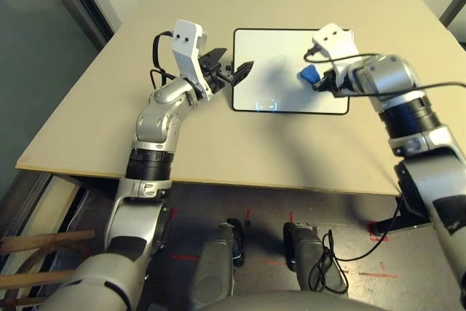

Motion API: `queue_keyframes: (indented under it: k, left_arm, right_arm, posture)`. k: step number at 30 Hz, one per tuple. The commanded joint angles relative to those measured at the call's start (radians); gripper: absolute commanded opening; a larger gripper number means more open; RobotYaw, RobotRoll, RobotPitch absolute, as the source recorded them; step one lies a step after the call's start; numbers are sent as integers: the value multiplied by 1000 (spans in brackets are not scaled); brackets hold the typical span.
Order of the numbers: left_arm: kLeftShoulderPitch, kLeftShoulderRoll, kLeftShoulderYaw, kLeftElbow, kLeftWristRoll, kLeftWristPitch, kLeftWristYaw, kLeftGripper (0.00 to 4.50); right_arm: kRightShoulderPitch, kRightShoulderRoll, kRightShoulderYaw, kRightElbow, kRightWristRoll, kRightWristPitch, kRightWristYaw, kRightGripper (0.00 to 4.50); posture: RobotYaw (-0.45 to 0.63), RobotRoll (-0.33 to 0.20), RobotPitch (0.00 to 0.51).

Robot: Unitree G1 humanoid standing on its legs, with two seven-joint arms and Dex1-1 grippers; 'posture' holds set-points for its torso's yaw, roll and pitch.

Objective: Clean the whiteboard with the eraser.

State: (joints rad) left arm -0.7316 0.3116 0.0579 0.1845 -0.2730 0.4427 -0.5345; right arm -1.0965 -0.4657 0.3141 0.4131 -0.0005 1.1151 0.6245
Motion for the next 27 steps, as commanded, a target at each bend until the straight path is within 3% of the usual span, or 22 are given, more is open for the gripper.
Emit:
queue_keyframes:
  k: [1, 8, 14, 18, 27]
  left_arm:
    - [13, 1, -5, -19, -3, 9, 0, 4500]
    - [17, 1, -3, -19, -3, 7, 0, 4500]
    - [24, -1, -1, -27, -4, 10, 4, 4500]
    - [22, 0, 0, -25, -5, 11, 4, 4500]
    - [17, -6, -3, -19, -5, 8, 5, 4500]
  right_arm:
    - [-63, -11, 0, 137, -35, -64, -13, 536]
    - [-117, -34, 17, 275, -74, -150, 11, 535]
    - [6, -63, 95, 68, -67, -19, 95, 533]
    - [20, -85, 107, 23, -73, 1, 113, 533]
    - [-181, -26, 4, 276, -78, -167, 21, 526]
  posture:
    - [47, 0, 198]
    - [48, 0, 200]
    - [48, 0, 208]
    - [44, 0, 209]
    - [44, 0, 208]
